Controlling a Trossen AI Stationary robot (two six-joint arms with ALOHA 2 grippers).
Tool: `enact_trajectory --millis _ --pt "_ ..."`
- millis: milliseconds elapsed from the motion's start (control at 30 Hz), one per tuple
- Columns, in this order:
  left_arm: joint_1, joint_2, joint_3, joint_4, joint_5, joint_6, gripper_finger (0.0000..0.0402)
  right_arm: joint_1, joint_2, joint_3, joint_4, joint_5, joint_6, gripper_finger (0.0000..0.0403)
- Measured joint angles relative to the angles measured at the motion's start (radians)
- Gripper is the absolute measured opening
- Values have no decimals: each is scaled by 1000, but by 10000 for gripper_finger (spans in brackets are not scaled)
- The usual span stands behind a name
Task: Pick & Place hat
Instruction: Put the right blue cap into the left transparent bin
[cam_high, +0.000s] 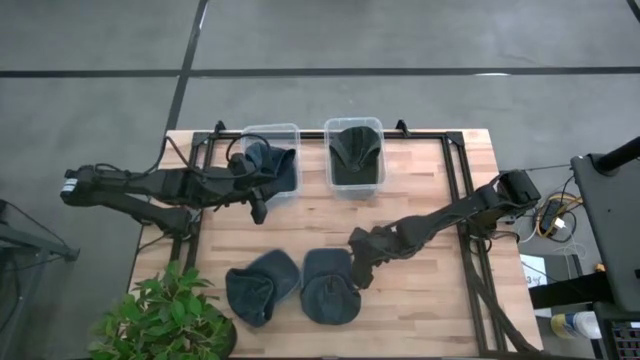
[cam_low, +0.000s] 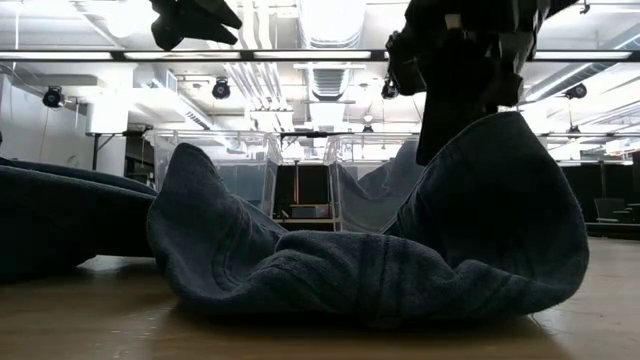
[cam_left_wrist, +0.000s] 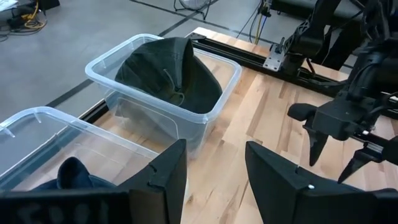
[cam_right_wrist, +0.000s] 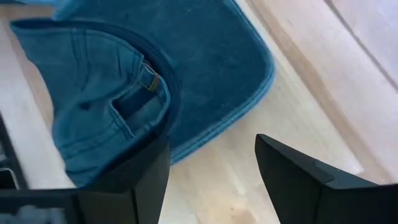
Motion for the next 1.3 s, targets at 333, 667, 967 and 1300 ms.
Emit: enact_trajectory --millis 333,667,967,1300 --pt "0 0 0 0 -1 8 156 -4 0 -60 149 -39 34 228" --pt "0 0 0 0 -1 8 156 -4 14 -81 159 -65 47 218" --pt "0 2 0 0 -9 6 156 -4 43 -61 162 -80 -2 174" --pt "0 7 0 -1 -9 21 156 -4 39 -24 117 -87 -114 20"
